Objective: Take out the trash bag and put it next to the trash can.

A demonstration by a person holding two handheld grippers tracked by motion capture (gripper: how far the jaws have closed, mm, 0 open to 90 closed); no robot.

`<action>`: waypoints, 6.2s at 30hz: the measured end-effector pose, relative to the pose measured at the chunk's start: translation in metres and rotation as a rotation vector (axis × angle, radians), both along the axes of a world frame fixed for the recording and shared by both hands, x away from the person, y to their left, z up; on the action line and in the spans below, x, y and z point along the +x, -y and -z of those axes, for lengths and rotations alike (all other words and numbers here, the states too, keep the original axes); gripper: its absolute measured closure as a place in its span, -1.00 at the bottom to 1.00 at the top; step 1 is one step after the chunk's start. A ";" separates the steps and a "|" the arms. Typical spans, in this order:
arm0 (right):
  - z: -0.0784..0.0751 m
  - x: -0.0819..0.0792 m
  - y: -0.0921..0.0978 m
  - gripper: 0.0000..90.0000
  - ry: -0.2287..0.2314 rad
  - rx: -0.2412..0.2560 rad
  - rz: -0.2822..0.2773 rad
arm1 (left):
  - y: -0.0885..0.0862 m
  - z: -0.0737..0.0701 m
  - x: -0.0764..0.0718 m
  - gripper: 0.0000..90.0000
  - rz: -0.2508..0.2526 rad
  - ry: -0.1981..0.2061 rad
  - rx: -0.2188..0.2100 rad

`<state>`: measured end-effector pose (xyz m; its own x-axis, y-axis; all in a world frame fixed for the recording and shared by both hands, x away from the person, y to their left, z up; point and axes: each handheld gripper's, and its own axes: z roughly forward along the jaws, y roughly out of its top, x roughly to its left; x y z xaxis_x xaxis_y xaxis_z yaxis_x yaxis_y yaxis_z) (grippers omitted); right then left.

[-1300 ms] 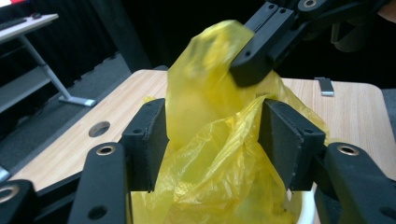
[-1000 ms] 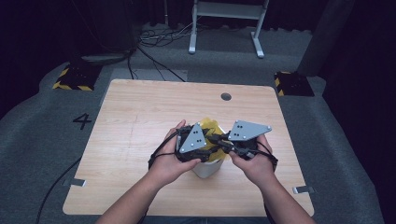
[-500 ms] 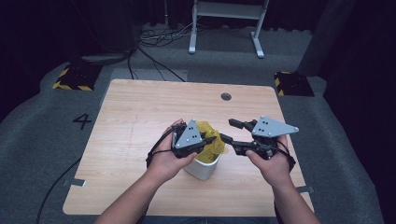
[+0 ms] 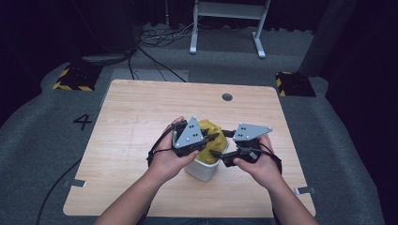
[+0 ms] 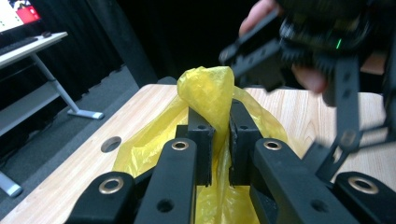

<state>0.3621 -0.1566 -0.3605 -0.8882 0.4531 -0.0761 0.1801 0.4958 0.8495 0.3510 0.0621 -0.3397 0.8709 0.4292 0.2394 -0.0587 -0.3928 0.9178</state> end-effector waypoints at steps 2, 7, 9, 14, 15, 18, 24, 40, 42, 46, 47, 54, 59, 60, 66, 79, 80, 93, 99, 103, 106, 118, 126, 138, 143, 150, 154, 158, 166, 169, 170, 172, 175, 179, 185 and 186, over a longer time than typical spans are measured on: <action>0.002 0.002 -0.006 -0.13 -0.016 -0.025 -0.008 | -0.001 -0.001 -0.001 0.83 0.007 0.010 -0.006; 0.003 0.003 -0.016 0.83 -0.066 -0.090 -0.045 | -0.003 -0.001 -0.004 0.52 0.018 -0.007 0.004; 0.003 0.003 -0.018 0.89 -0.070 -0.104 -0.030 | -0.007 -0.001 -0.009 0.14 -0.013 -0.001 -0.010; 0.001 0.003 -0.017 0.91 -0.067 -0.089 -0.017 | -0.032 -0.007 -0.021 -0.44 -0.084 0.031 -0.043; 0.000 0.003 -0.015 0.91 -0.065 -0.082 -0.013 | -0.037 -0.008 -0.023 -0.47 -0.095 0.031 -0.047; -0.004 0.003 -0.012 0.91 -0.061 -0.064 -0.008 | -0.061 -0.008 -0.032 -0.52 -0.142 0.040 -0.062; -0.012 0.005 -0.008 0.91 -0.060 -0.032 0.003 | -0.092 0.020 -0.042 -0.51 -0.223 -0.036 0.019; -0.021 0.009 -0.004 0.91 -0.051 0.010 0.037 | -0.125 0.054 -0.056 -0.53 -0.267 -0.157 0.030; -0.024 0.008 -0.004 0.91 -0.042 0.010 0.037 | -0.116 0.067 -0.049 -0.51 -0.268 -0.197 0.050; -0.032 0.005 -0.004 0.91 -0.026 0.019 0.040 | -0.101 0.083 -0.034 -0.50 -0.278 -0.229 0.067; -0.033 0.004 -0.003 0.91 -0.023 0.021 0.040 | -0.095 0.087 -0.029 -0.50 -0.279 -0.236 0.077; -0.043 0.001 0.005 0.91 -0.005 0.055 0.053 | -0.075 0.097 -0.012 -0.47 -0.260 -0.260 0.090; -0.051 -0.004 0.011 0.91 0.012 0.068 0.072 | -0.070 0.099 0.001 -0.47 -0.281 -0.275 0.075; -0.053 -0.005 0.013 0.91 0.017 0.072 0.075 | -0.069 0.099 0.004 -0.47 -0.286 -0.276 0.069; -0.068 -0.008 0.022 0.91 0.044 0.095 0.114 | -0.059 0.095 0.021 -0.47 -0.285 -0.287 0.049; -0.100 -0.019 0.053 0.91 0.115 0.129 0.175 | -0.085 0.097 0.013 -0.48 -0.352 -0.275 0.057; -0.101 -0.019 0.058 0.91 0.121 0.126 0.187 | -0.088 0.097 0.012 -0.49 -0.358 -0.271 0.061; -0.088 0.003 0.110 0.91 0.110 0.095 0.336 | -0.129 0.093 -0.007 -0.49 -0.452 -0.263 0.059; -0.076 0.016 0.127 0.91 0.096 0.090 0.398 | -0.151 0.094 -0.013 -0.47 -0.492 -0.261 0.071; -0.066 0.025 0.133 0.91 0.089 0.074 0.426 | -0.161 0.093 -0.017 -0.48 -0.516 -0.260 0.065; -0.057 0.031 0.135 0.90 0.085 0.060 0.443 | -0.166 0.092 -0.019 -0.48 -0.529 -0.260 0.060; -0.014 0.051 0.141 0.90 0.015 0.024 0.484 | -0.182 0.092 -0.027 -0.48 -0.580 -0.263 0.054; 0.018 0.057 0.138 0.89 -0.054 0.021 0.476 | -0.184 0.094 -0.029 -0.48 -0.587 -0.275 0.039; 0.042 0.056 0.146 0.36 -0.077 0.046 0.513 | -0.178 0.097 -0.027 -0.48 -0.570 -0.281 0.057; 0.037 0.051 0.151 -0.09 -0.054 0.042 0.536 | -0.177 0.097 -0.027 -0.48 -0.567 -0.283 0.057; 0.027 0.040 0.153 -0.22 -0.017 0.035 0.516 | -0.174 0.095 -0.025 -0.48 -0.557 -0.279 0.061; 0.025 0.035 0.154 -0.32 -0.022 0.027 0.517 | -0.172 0.094 -0.025 -0.48 -0.551 -0.278 0.060; 0.020 0.027 0.156 -0.36 -0.014 0.020 0.512 | -0.171 0.094 -0.024 -0.48 -0.547 -0.276 0.058; 0.007 0.008 0.160 -0.41 0.012 0.018 0.490 | -0.170 0.092 -0.025 -0.49 -0.542 -0.275 0.058; 0.004 0.002 0.161 -0.41 0.016 0.015 0.478 | -0.170 0.090 -0.026 -0.49 -0.539 -0.273 0.061; 0.002 -0.001 0.162 -0.41 0.018 0.012 0.474 | -0.170 0.090 -0.027 -0.49 -0.540 -0.273 0.059; 0.000 -0.005 0.163 -0.41 0.017 0.009 0.465 | -0.171 0.088 -0.028 -0.49 -0.537 -0.271 0.063; -0.001 -0.010 0.166 -0.41 0.015 0.001 0.459 | -0.174 0.086 -0.031 -0.49 -0.537 -0.272 0.063; 0.001 -0.018 0.172 -0.42 0.005 -0.015 0.450 | -0.177 0.086 -0.033 -0.48 -0.535 -0.278 0.064; 0.010 -0.028 0.185 -0.45 -0.016 -0.018 0.462 | -0.183 0.091 -0.036 -0.48 -0.533 -0.296 0.084; 0.012 -0.029 0.186 -0.45 -0.020 -0.017 0.466 | -0.184 0.092 -0.036 -0.48 -0.535 -0.297 0.085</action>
<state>0.3329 -0.3430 -0.3721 -0.5917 0.8029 -0.0721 0.4029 0.3720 0.8362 0.3148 0.2463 -0.4312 0.5748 0.8151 0.0727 0.4199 -0.3700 0.8288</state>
